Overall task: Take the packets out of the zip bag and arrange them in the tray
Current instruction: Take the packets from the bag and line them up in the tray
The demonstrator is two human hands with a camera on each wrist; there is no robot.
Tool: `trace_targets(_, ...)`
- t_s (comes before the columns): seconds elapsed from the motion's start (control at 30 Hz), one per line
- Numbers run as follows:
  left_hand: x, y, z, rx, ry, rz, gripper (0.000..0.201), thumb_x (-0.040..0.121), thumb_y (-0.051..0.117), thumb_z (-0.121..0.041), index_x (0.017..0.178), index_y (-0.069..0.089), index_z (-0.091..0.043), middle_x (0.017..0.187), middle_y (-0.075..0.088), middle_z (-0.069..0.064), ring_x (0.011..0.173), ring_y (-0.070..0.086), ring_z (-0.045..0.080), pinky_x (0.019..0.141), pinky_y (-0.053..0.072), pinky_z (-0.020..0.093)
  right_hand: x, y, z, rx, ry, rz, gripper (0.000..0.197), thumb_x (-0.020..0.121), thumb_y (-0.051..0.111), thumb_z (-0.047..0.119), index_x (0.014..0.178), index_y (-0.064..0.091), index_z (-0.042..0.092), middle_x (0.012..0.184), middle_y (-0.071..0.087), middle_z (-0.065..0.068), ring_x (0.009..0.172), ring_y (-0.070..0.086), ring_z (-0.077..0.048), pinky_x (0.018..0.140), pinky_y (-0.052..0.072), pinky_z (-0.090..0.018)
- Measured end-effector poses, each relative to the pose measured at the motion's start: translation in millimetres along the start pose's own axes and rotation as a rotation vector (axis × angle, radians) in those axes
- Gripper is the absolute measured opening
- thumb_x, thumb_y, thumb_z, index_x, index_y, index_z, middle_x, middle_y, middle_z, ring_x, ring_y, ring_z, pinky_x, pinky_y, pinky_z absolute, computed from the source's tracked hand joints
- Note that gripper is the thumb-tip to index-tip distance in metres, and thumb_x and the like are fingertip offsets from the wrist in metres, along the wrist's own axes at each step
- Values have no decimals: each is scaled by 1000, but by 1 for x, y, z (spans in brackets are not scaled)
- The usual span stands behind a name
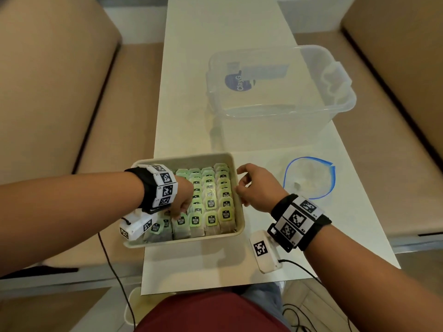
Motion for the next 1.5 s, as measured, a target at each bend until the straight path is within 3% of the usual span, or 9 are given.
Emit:
trace_targets(0.13,5,-1,-5,26,-13,6,28,82,76,-26,107,72,-13,62,56,-10,33,47,-3,31,31,5,1,-1,-2,-4,-3,12,38,91,57,10,128,51,12,78,65,3,56,64,-10,59,50,-24)
trace_targets(0.33,5,6,-10,42,-39,24,31,80,78,-27,108,74,-15,107,72,-5,79,56,8,56,40,15,2,-4,-5,-9,-15,55,38,93,58,15,130,49,13,79,67,4,56,65,-11,57,49,-23)
trace_targets(0.47,-8,-10,-10,30,-144,26,22,85,72,-30,99,77,-15,84,72,-9,63,56,8,57,47,16,0,-20,-13,11,-32,37,34,94,59,24,127,50,15,78,68,4,65,70,-16,72,58,-36)
trace_targets(0.53,-21,-31,-11,-24,-196,-80,31,87,66,-44,91,77,-16,76,72,-8,60,59,9,50,42,18,1,-40,-21,25,-39,-5,29,94,59,24,122,53,16,79,69,1,69,71,-17,75,59,-40)
trace_targets(0.7,-47,-108,-39,-158,-107,-503,42,90,54,-55,79,70,-19,70,70,-5,69,65,13,62,45,26,5,-102,-60,0,18,-211,15,92,55,13,105,61,18,86,71,-6,76,70,-24,67,54,-31)
trace_targets(0.83,-26,-155,-112,-246,-10,-581,38,92,54,-49,86,73,-16,76,73,-4,77,67,16,73,52,31,10,-134,-96,-209,62,-232,16,90,53,9,95,63,20,98,71,-2,91,64,-22,80,50,-30)
trace_targets(1.07,70,-155,-177,-332,-138,-556,30,82,66,-46,80,71,-16,78,71,4,68,66,25,71,60,37,10,-134,-140,-410,-5,-17,23,91,57,11,110,69,12,111,71,-7,107,63,-26,91,47,-29)
trace_targets(1.27,93,-126,-196,-613,-185,-569,20,81,67,-22,100,61,-24,103,64,2,89,63,24,75,52,30,12,-123,-169,-435,-34,100,48,79,75,24,123,60,11,112,62,-6,101,60,-23,81,41,-25)
trace_targets(1.5,94,-101,-200,-942,-161,-723,43,78,51,4,109,60,-24,97,57,0,74,57,19,63,48,26,15,-119,-170,-471,-98,132,20,91,60,25,90,66,5,107,63,-14,95,62,-31,81,48,-33)
Point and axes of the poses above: each hand's wrist, its own x-axis towards the middle knuckle, its own y-axis out of the palm, z = x × y, the point moved 1 cm from there along x, towards the middle knuckle
